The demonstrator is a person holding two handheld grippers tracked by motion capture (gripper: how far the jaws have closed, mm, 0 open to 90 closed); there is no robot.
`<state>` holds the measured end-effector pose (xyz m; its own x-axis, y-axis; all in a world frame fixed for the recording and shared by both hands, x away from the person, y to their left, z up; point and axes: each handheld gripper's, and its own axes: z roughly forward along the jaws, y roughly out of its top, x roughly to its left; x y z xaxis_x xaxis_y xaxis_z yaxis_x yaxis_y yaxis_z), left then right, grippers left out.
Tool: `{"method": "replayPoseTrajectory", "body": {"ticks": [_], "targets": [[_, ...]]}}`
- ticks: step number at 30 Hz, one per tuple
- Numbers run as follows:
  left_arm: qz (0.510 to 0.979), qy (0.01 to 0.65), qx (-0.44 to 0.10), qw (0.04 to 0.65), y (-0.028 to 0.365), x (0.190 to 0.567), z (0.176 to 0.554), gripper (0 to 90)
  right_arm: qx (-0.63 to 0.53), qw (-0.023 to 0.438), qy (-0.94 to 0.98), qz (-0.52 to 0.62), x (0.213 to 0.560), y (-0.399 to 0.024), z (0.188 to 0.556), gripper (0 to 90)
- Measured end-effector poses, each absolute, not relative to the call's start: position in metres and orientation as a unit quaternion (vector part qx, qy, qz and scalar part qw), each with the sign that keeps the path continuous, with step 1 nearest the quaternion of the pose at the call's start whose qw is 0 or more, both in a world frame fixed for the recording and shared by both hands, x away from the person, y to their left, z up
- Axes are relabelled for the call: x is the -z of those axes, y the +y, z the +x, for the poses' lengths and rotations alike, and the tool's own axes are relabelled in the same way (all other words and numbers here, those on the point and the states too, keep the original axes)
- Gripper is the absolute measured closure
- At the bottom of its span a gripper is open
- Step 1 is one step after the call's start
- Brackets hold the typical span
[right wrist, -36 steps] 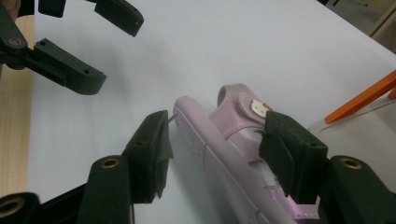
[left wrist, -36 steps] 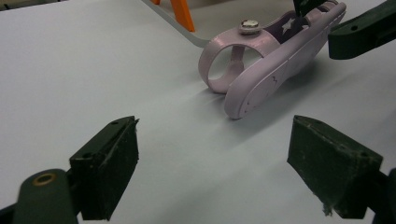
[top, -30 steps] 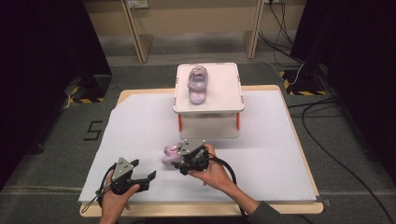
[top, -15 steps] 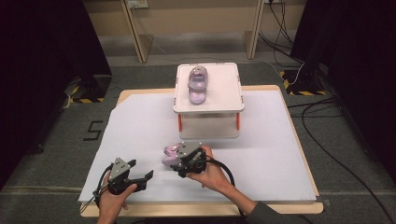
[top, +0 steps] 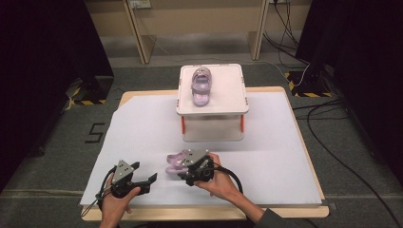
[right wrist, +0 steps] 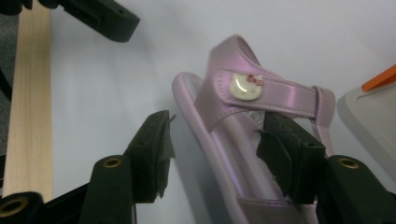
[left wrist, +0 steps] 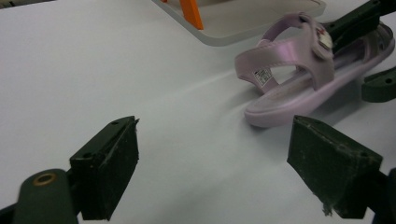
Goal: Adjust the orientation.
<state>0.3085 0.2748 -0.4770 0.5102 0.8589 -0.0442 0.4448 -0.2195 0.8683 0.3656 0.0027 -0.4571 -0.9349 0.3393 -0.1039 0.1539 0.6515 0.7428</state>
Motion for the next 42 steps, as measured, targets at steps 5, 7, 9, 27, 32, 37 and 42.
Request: {"method": "replayPoseTrajectory", "body": {"ticks": [5,7,9,27,32,37,42], "targets": [[0.747,0.431,-0.231,0.45,0.272,0.477,0.312,15.8,-0.392,0.094,0.905,0.137,0.463,-0.005,0.356,45.2],[0.749,0.43,-0.23,0.449,0.271,0.477,0.312,15.8,-0.389,0.09,0.907,0.135,0.464,-0.006,0.351,43.6],[0.749,0.428,-0.23,0.45,0.27,0.476,0.312,15.8,-0.386,0.092,0.908,0.131,0.464,-0.006,0.346,41.9],[0.745,0.435,-0.234,0.449,0.274,0.477,0.309,15.8,-0.435,0.151,0.873,0.16,0.438,-0.013,0.328,35.0],[0.746,0.437,-0.233,0.445,0.275,0.478,0.309,15.8,-0.445,0.159,0.858,0.2,0.439,-0.003,0.345,32.1],[0.746,0.436,-0.233,0.446,0.276,0.478,0.309,15.8,-0.43,0.157,0.861,0.22,0.45,0.006,0.357,31.9],[0.748,0.435,-0.232,0.445,0.276,0.478,0.308,15.8,-0.425,0.137,0.866,0.225,0.455,0.004,0.358,32.5]]}}
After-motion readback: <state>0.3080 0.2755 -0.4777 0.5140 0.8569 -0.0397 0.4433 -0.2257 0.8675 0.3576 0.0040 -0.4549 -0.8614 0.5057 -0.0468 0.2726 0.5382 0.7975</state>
